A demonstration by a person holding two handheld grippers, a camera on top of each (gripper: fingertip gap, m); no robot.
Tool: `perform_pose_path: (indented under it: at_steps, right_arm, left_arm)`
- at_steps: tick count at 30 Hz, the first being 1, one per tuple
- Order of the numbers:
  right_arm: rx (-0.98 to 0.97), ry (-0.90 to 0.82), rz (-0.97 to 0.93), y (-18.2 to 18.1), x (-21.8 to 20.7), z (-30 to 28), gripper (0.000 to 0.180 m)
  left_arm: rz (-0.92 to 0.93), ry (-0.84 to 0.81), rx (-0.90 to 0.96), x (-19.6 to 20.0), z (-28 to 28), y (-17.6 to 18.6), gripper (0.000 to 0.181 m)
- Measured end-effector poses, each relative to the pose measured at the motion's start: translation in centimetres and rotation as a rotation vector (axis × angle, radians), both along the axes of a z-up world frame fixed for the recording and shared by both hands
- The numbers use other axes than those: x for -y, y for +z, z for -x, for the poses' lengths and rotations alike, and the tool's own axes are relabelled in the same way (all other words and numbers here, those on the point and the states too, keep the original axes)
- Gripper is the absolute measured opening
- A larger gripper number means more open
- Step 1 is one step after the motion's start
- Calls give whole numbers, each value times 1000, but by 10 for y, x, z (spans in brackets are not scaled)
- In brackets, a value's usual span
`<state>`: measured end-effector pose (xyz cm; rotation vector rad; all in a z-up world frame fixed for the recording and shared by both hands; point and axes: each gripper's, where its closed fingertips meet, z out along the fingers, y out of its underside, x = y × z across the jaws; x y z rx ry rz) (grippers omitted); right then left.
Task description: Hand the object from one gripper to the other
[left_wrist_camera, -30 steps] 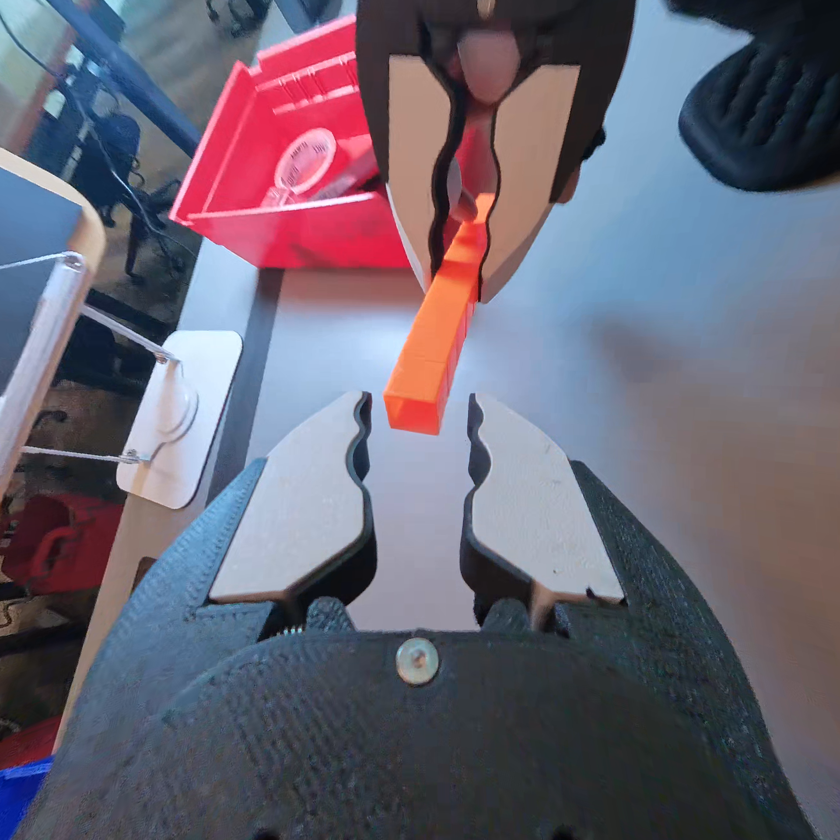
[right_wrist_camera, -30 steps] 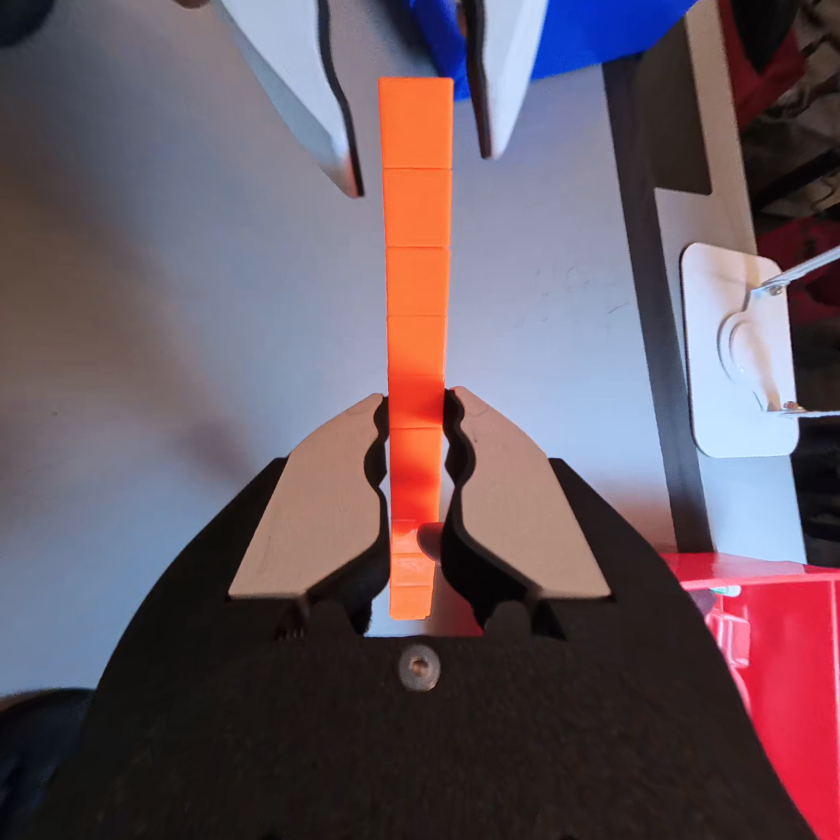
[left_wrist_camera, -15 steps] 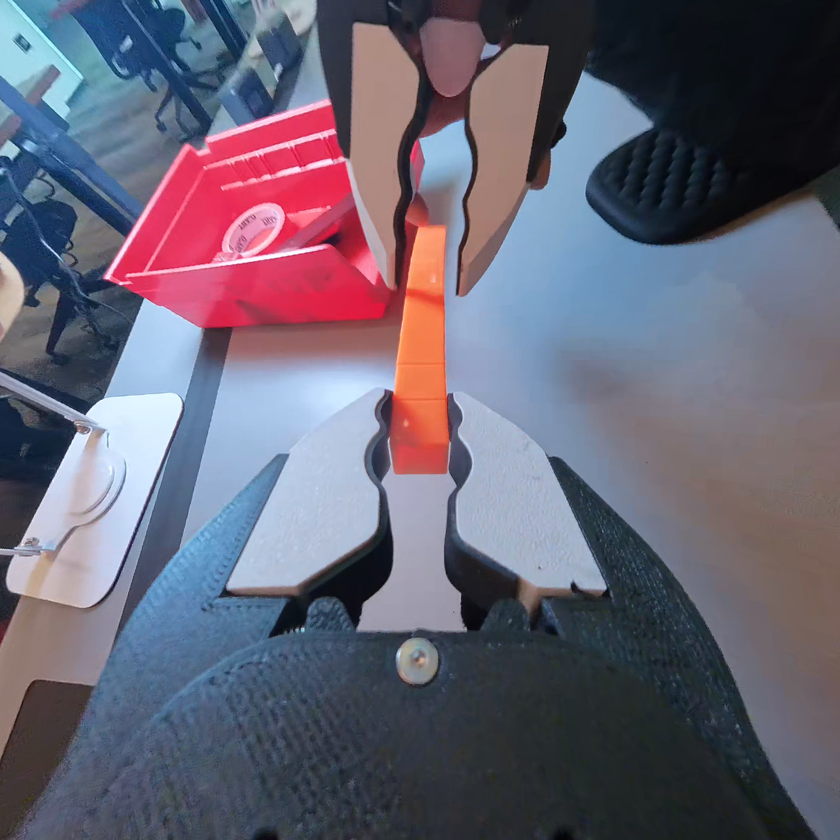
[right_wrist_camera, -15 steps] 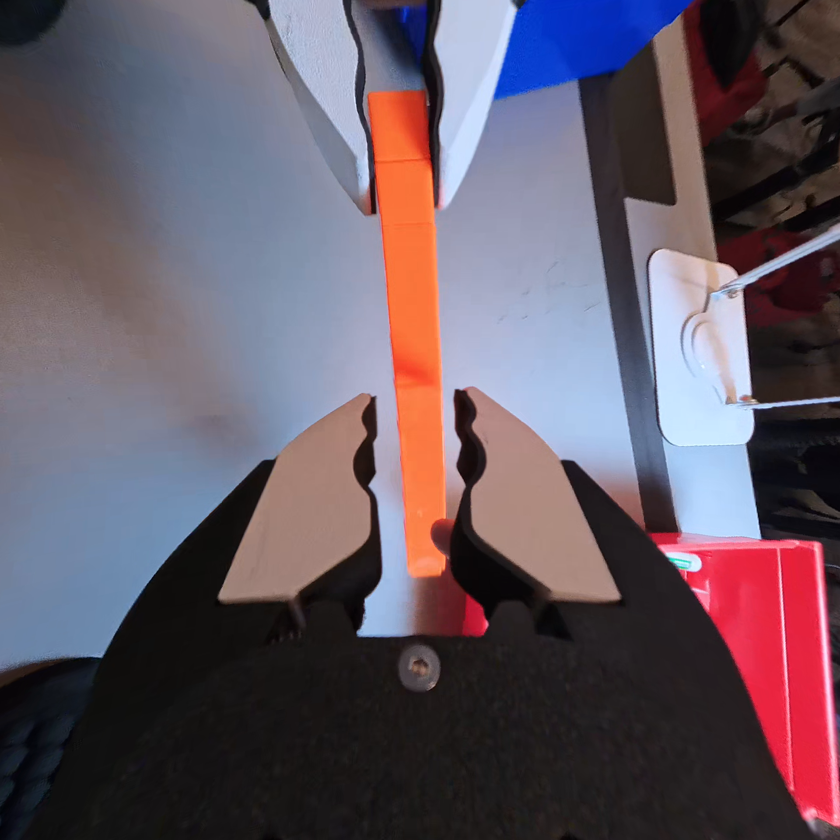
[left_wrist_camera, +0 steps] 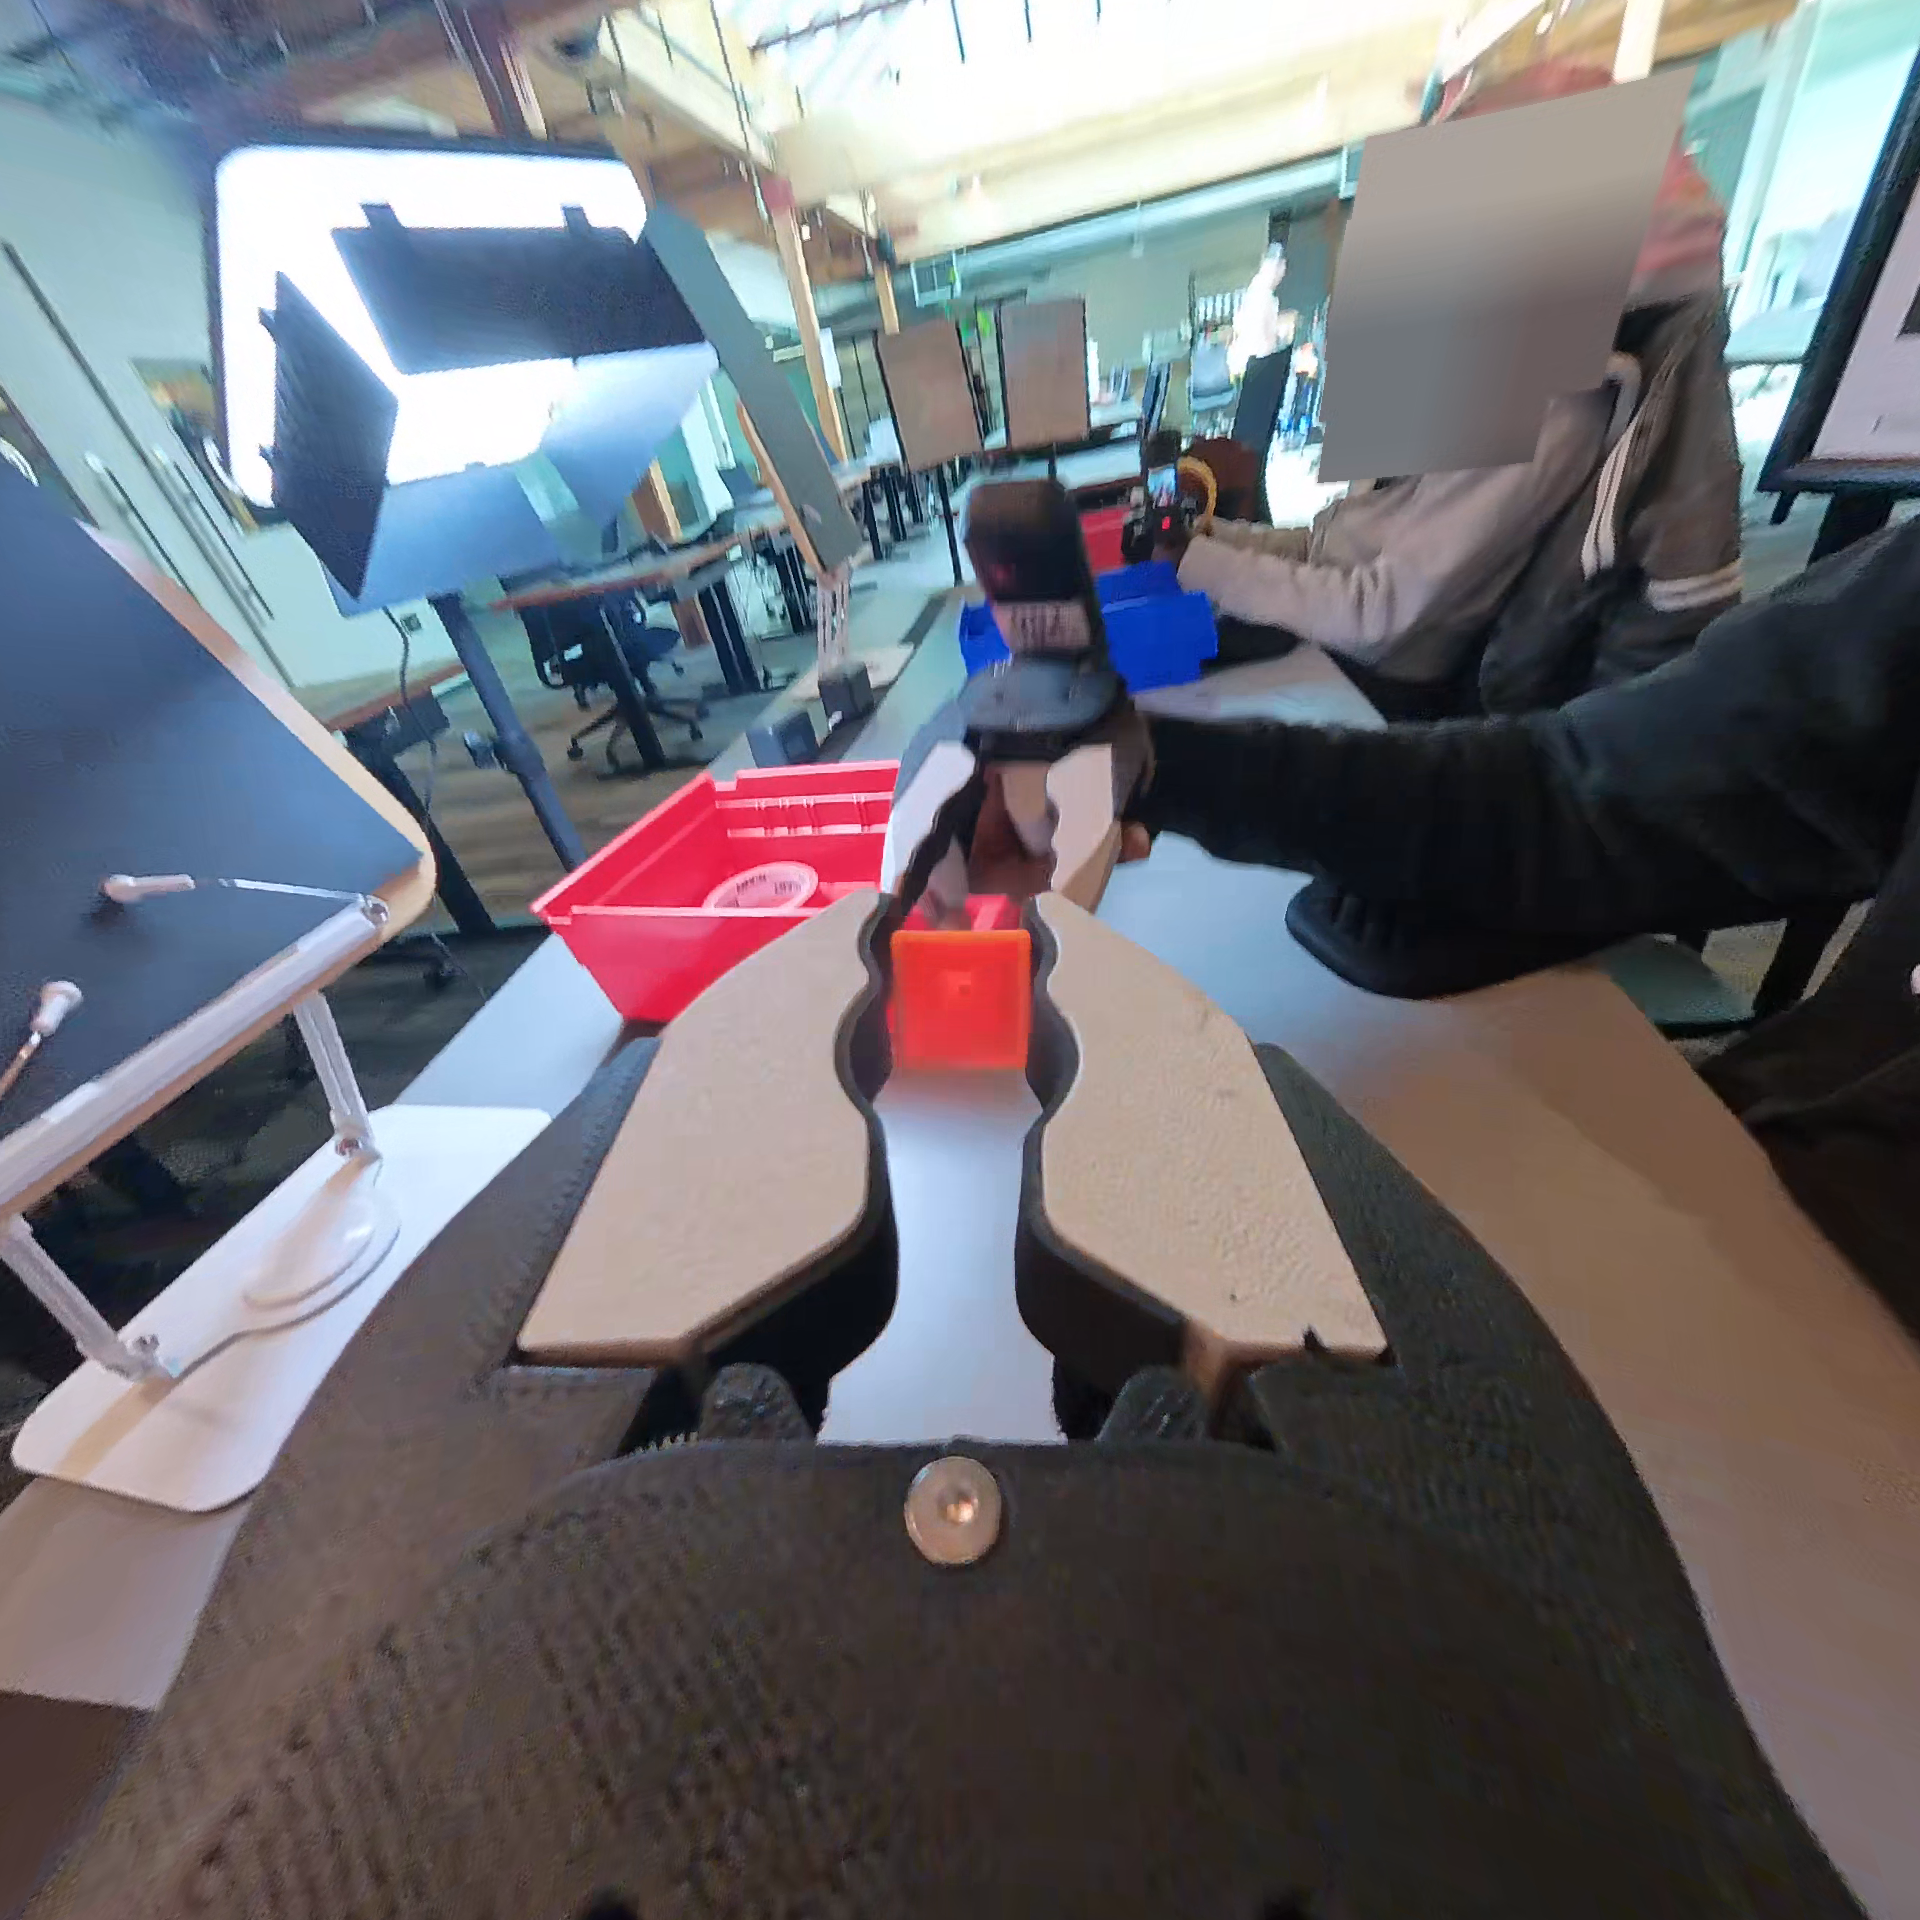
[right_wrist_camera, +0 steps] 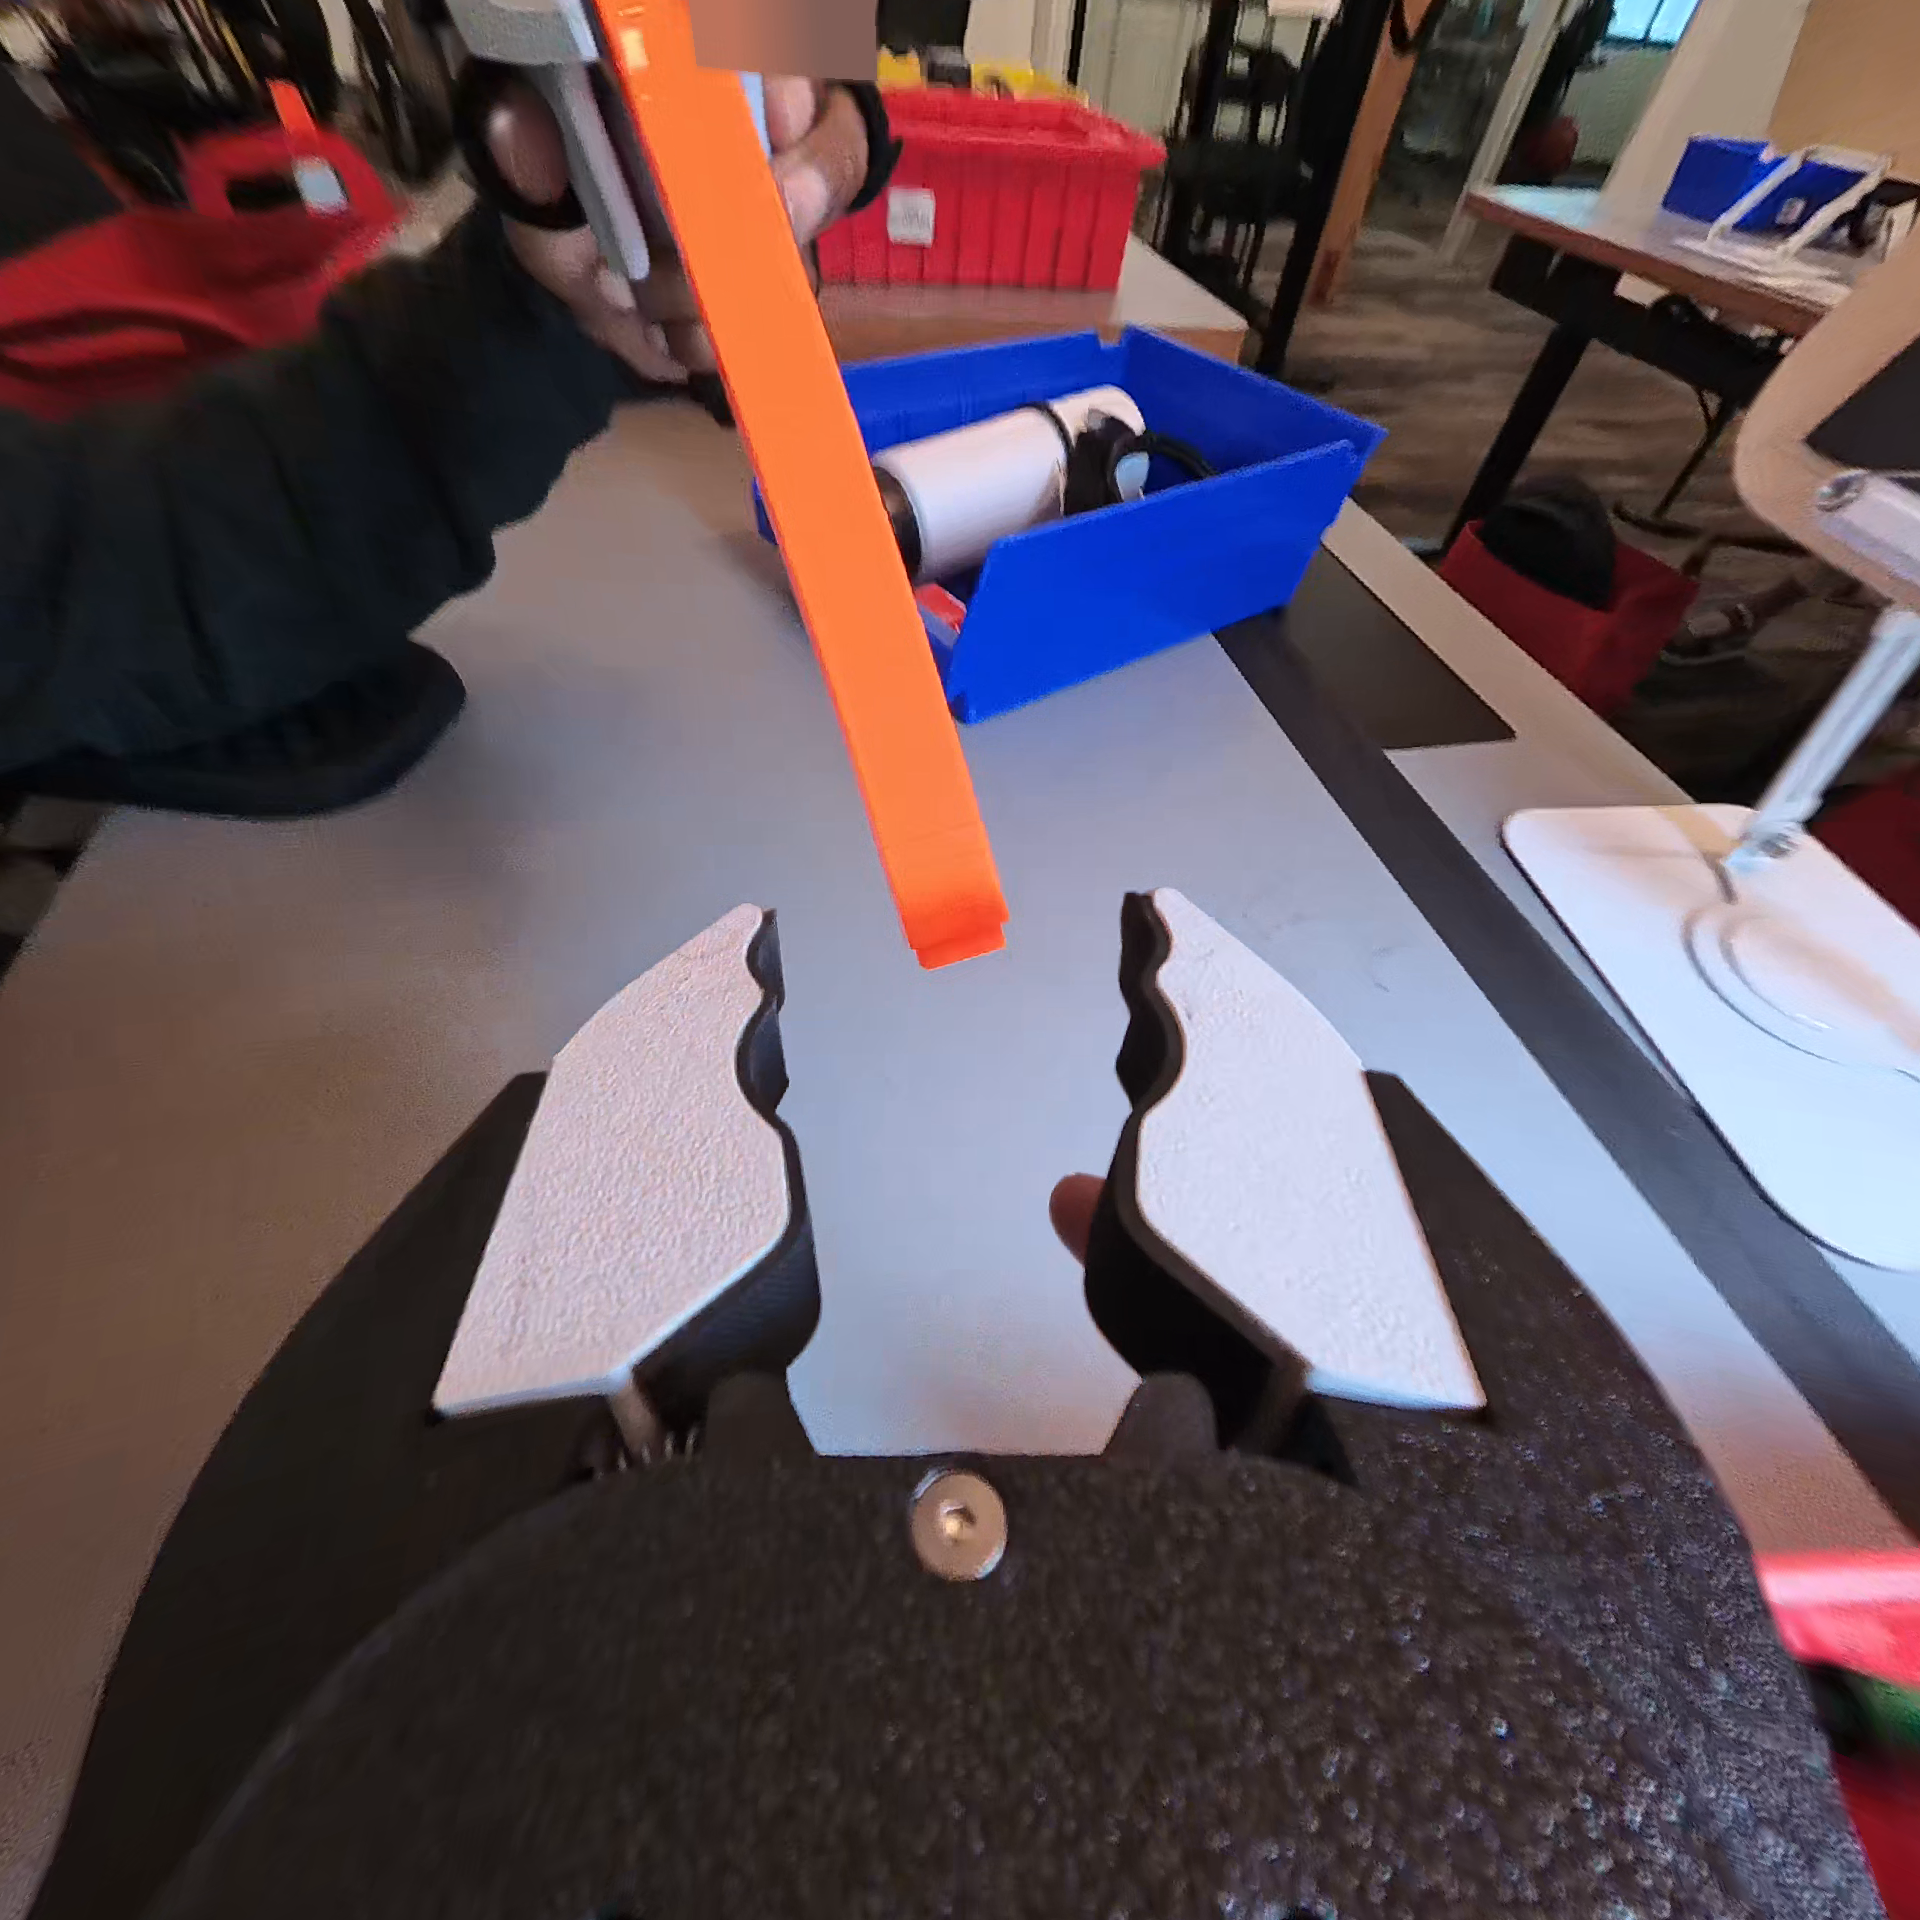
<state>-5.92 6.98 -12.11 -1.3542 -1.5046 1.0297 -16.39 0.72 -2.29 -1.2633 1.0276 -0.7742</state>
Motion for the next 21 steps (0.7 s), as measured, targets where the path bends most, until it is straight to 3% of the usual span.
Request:
perform_pose_path:
  at_steps: [4, 6, 10, 15, 21]
  right_arm:
    - [-214, 70, 134, 13, 13, 18, 55]
    - [-254, 153, 152, 21, 27, 16, 23]
    - [-225, 165, 98, 35, 31, 3, 22]
    - [-81, 104, -30, 44, 24, -25, 22]
    - [152, 71, -91, 14, 20, -35, 21]
  left_arm:
    - [-25, -42, 93, 10, 2, 18, 22]
    - [-19, -51, 116, 9, 3, 19, 22]
    - [40, -51, 126, 3, 8, 11, 22]
    - [120, 63, -117, -14, 2, -30, 27]
    - [118, 133, -366, -21, -24, -63, 35]
